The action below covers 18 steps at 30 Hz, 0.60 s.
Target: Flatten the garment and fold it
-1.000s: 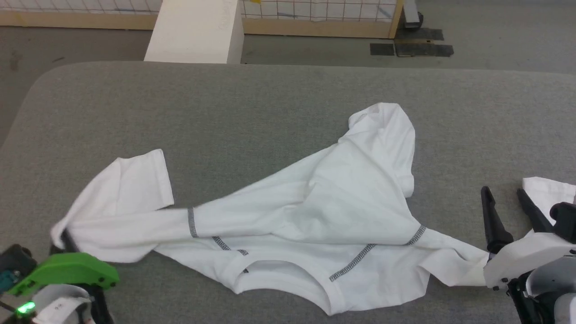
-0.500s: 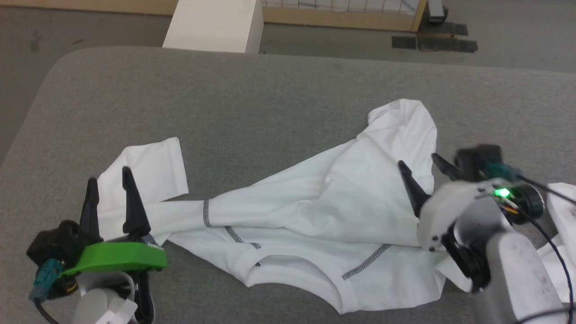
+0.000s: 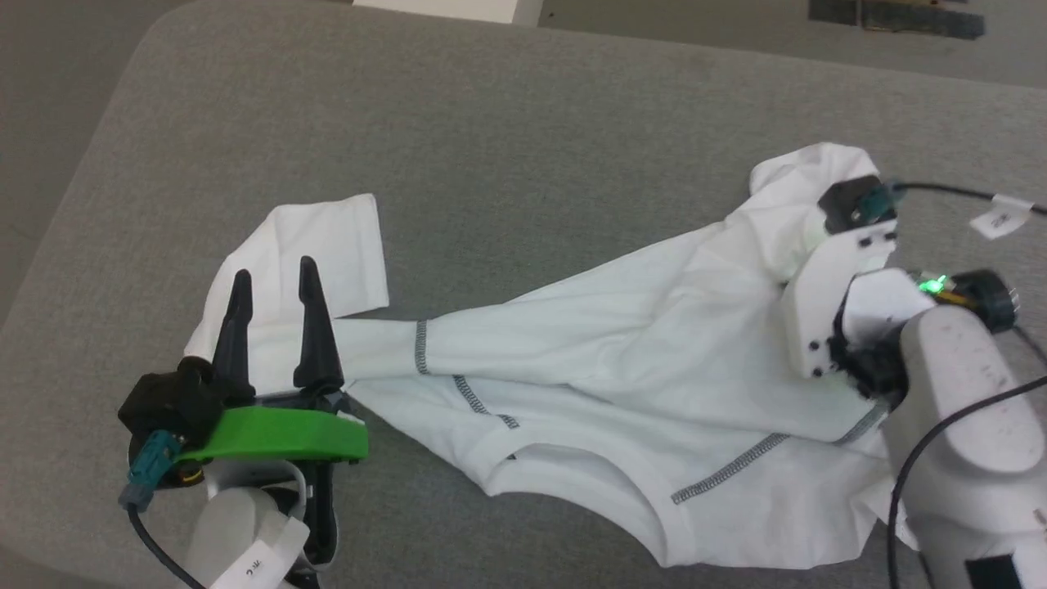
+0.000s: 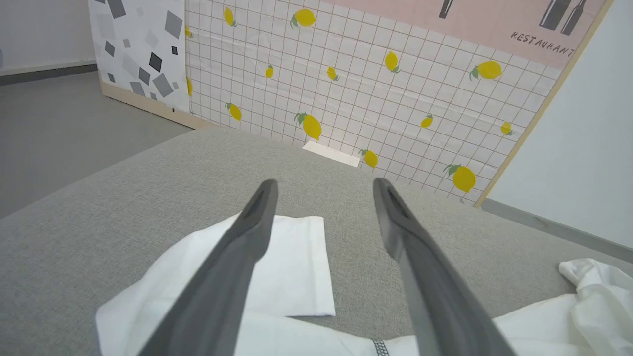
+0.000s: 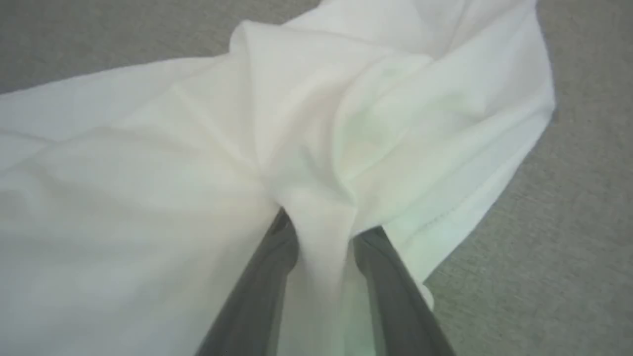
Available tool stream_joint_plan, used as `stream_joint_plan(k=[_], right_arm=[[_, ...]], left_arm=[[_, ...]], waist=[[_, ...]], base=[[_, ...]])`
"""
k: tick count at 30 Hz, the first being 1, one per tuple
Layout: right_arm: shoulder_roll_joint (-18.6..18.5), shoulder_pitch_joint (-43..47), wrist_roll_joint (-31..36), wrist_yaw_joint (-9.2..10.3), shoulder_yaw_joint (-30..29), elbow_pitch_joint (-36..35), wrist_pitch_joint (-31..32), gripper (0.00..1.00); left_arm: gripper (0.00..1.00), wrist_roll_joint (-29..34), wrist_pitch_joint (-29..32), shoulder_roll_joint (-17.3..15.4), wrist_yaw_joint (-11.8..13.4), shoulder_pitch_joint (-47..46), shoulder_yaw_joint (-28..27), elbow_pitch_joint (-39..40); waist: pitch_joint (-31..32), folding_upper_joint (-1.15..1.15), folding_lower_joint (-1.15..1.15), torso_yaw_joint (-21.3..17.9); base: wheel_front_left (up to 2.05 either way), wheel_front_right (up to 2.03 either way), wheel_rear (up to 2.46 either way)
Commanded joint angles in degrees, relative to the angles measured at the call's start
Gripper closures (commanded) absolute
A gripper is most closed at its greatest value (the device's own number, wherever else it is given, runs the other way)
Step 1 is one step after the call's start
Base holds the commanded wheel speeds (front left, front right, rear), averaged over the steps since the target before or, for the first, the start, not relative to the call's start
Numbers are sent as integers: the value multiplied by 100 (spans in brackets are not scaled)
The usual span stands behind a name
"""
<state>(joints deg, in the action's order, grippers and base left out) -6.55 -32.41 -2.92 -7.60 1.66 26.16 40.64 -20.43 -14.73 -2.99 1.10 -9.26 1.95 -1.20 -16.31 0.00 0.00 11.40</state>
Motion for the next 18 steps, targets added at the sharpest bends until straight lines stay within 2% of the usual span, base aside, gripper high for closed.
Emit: stream_joint_plan(k=[1, 11, 16, 17, 18], right_arm=[[-202, -194, 151, 11, -49, 61, -268, 100], [-545, -1799, 743, 11, -180, 634, -1860, 100], [-534, -2371, 828, 11, -131, 1130, -2277, 100], [-530, -2437, 810, 11, -120, 1245, -2340, 96], [-519, -2467, 773, 11, -108, 1326, -2398, 71]], left_arm=[[0, -46, -26, 11, 32, -103, 29, -20], [0, -164, -27, 11, 102, -334, 248, -59], [0, -199, -27, 11, 128, -478, 342, -62], [0, -211, -27, 11, 139, -499, 363, -66], [0, -217, -27, 11, 150, -509, 382, -68]], waist=[[-176, 0, 0, 178], [-515, 0, 0, 379], [-665, 0, 0, 452], [-674, 0, 0, 458], [-676, 0, 0, 458]], base=[[0, 0, 0], [0, 0, 0], [0, 0, 0], [0, 0, 0], [0, 0, 0]])
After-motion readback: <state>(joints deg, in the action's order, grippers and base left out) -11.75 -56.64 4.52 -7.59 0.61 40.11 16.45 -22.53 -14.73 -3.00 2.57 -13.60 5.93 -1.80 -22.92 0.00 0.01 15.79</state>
